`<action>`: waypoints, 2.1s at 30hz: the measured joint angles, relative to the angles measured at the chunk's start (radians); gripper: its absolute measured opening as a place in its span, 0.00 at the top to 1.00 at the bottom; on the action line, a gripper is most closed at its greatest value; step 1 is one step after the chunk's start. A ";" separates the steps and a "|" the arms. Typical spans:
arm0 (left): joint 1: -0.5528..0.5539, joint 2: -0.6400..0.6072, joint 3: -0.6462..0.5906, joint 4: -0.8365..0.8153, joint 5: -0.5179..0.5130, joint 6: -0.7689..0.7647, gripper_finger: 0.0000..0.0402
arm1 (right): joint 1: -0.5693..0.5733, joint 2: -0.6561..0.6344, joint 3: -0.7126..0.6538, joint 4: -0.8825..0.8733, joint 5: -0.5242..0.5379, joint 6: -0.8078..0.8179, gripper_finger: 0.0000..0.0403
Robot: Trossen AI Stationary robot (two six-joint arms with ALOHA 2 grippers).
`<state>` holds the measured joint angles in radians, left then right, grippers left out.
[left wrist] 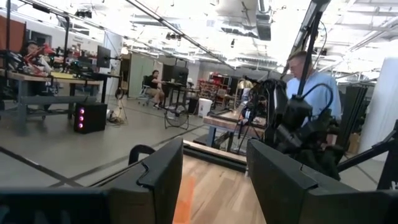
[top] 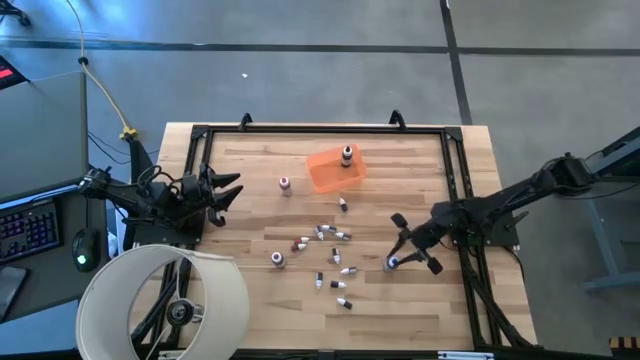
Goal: Pick & Place food coloring
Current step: Put the big blue food coloring bottle into the orange bin
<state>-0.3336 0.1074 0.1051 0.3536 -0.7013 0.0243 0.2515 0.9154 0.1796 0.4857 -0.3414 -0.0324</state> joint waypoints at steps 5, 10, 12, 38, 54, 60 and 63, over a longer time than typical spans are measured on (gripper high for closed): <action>0.000 0.000 0.000 0.041 0.000 -0.003 0.57 | 0.000 0.000 -0.083 0.118 0.006 0.010 0.72; 0.000 0.000 0.000 0.070 0.006 -0.003 0.57 | 0.000 0.000 -0.121 0.143 0.001 0.005 0.72; 0.000 0.000 0.000 0.070 0.006 -0.003 0.57 | 0.000 0.000 -0.121 0.150 0.014 0.004 0.72; 0.000 0.000 0.000 0.063 0.037 -0.037 0.57 | -0.001 0.193 -0.121 0.277 0.065 -0.021 0.82; 0.000 0.000 0.000 0.064 0.036 -0.037 0.57 | -0.045 0.211 -0.036 0.667 0.648 -0.273 0.90; 0.000 0.000 0.000 0.064 0.035 -0.037 0.57 | -0.189 0.297 0.179 0.577 0.863 -0.291 0.90; 0.000 0.000 0.000 0.063 0.035 -0.038 0.57 | -0.275 0.387 0.267 0.485 0.827 -0.282 0.90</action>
<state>-0.3340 0.1074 0.1051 0.4169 -0.6662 -0.0135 -0.0235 1.3021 0.4471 0.9707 0.4856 -0.3146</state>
